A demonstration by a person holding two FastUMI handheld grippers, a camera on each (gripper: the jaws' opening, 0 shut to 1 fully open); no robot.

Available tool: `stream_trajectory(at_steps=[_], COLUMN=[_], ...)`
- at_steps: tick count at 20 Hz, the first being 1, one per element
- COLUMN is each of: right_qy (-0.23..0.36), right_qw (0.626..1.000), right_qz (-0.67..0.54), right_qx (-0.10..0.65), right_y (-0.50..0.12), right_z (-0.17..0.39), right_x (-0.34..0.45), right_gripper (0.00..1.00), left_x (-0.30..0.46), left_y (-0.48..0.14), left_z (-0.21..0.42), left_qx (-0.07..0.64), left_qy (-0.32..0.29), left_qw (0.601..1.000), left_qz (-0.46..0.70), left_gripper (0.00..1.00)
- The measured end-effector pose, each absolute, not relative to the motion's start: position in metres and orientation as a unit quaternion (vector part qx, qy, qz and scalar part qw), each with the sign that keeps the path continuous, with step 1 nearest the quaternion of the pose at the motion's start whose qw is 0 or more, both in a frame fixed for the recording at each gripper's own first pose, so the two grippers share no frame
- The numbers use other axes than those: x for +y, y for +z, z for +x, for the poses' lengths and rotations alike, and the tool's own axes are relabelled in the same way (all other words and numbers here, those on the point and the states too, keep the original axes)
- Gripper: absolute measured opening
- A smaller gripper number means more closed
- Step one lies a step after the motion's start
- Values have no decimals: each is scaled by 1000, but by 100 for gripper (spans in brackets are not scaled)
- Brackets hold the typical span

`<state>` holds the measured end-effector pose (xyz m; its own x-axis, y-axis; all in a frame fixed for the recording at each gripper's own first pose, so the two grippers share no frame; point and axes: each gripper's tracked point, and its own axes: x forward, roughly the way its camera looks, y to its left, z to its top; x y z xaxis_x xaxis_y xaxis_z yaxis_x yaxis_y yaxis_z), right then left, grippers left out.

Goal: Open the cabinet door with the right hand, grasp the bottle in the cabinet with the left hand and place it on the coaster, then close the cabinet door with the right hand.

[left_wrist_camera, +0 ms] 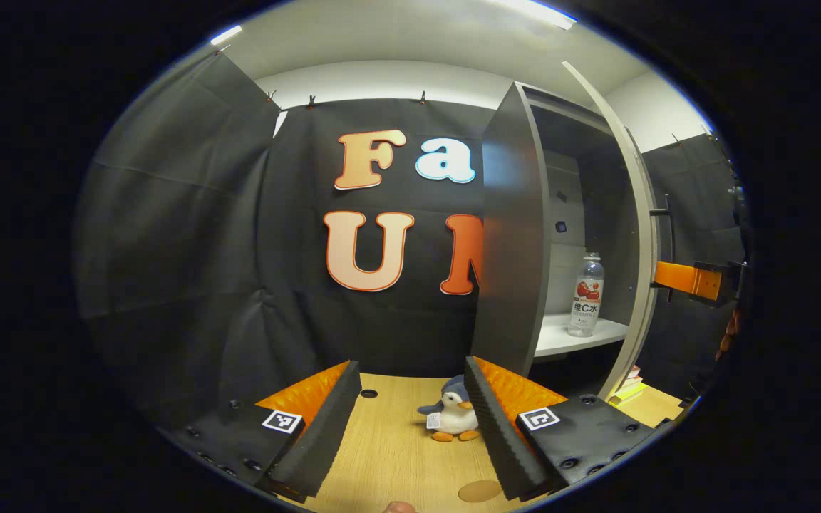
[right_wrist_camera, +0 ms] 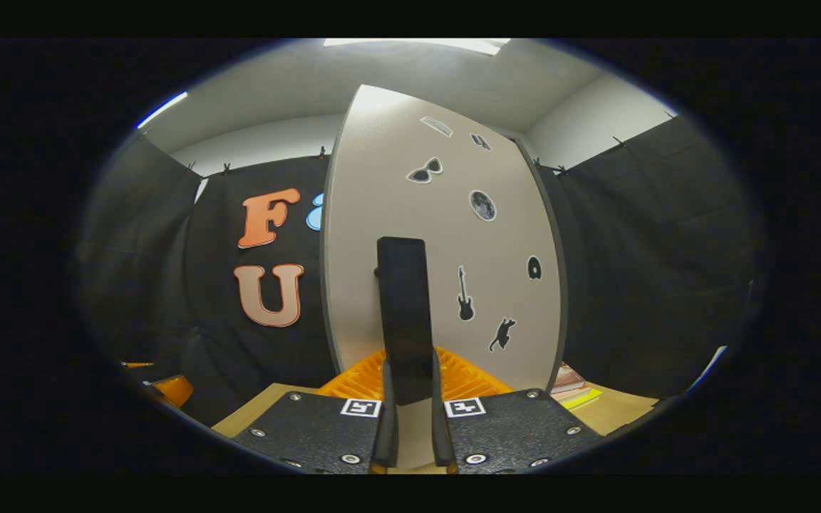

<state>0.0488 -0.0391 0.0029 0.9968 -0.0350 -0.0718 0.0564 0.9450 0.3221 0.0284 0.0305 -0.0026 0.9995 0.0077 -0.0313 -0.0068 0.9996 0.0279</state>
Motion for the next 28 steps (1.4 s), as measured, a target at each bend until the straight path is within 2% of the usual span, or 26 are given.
stream_trajectory(at_steps=[1,2,4,6,7,14,19,28], right_qy=[-29,-35,-46,-56,-58,-99,-104,-134], right_qw=[985,985,985,986,986,981,980,978], right_qz=[166,166,160,149,150,156,158,151], right_qx=[35,37,40,42,44,54,56,56], right_y=[3,2,2,2,2,-5,-8,-18], right_z=[46,42,38,31,25,-17,-50,-80], right_x=[-43,-46,-52,-60,-65,-120,-155,-225], right_gripper=[16,20,16,18,14,12,8,0], left_x=[27,24,15,7,4,-39,-80,-109], left_y=[-3,-3,-3,-3,-2,3,0,2], left_z=[31,32,34,38,39,42,34,30], left_qx=[16,15,14,12,10,3,8,2], left_qy=[-2,-8,-22,-36,-40,-77,-108,-108], left_qw=[1000,1000,1000,999,999,997,994,994], left_qz=[15,16,18,18,18,3,-8,-7], left_gripper=[94,95,95,95,95,95,94,94])
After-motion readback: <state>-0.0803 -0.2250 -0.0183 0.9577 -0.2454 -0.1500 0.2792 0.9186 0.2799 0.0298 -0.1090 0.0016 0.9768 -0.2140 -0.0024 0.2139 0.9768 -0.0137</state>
